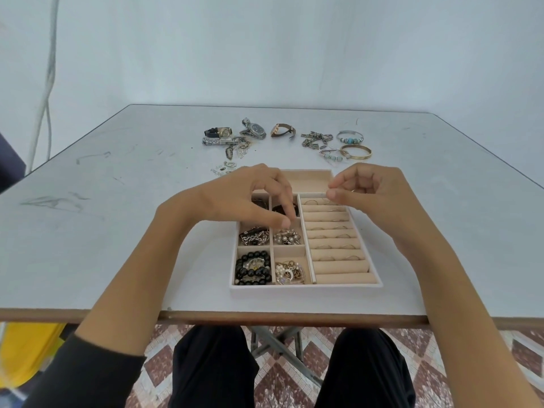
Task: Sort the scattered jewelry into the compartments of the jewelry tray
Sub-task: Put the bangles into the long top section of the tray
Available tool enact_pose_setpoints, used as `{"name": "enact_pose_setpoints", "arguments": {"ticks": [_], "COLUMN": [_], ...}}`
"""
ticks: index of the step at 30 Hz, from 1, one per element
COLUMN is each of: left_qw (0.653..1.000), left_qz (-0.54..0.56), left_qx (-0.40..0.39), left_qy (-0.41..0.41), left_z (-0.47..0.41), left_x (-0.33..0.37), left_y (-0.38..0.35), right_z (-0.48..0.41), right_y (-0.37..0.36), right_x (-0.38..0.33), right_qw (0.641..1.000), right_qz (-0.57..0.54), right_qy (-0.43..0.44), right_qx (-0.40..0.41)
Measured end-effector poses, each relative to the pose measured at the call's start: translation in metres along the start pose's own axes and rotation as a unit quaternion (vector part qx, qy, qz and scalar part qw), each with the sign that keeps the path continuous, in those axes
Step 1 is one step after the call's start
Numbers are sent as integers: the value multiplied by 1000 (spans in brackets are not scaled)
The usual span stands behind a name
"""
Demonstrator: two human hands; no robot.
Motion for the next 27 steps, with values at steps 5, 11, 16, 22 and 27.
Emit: {"name": "enact_pose_setpoints", "arguments": {"ticks": [5, 11, 16, 22, 27], "left_qw": [985, 936, 921, 912, 909], "left_qz": [-33, -198, -235, -255, -263], "left_qx": [166, 188, 70, 46, 51], "left_qy": [20, 223, 303, 319, 319], "left_z": [12, 35, 35, 35, 36], "left_x": [-18, -65, -78, -82, -81], "left_y": [22, 21, 4, 1, 0], "right_z": [4, 19, 47, 75, 79], "right_y": [1, -2, 6, 13, 14], "right_x": [-1, -11, -16, -11, -9], "right_qw": [1000, 998, 997, 995, 993], "right_qz": [22, 41, 7, 17, 42], "right_qy": [19, 55, 59, 81, 101], "right_qx": [9, 1, -46, -62, -53]}}
Point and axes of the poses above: each hand's wrist, its own z-axis away from the middle knuckle, its own y-axis out of the back of the hand, x = y × z, the point moved 4 cm from there along -z, towards the middle knuckle, and after that the axes turned 2 degrees about y, right-handed, at the moved point
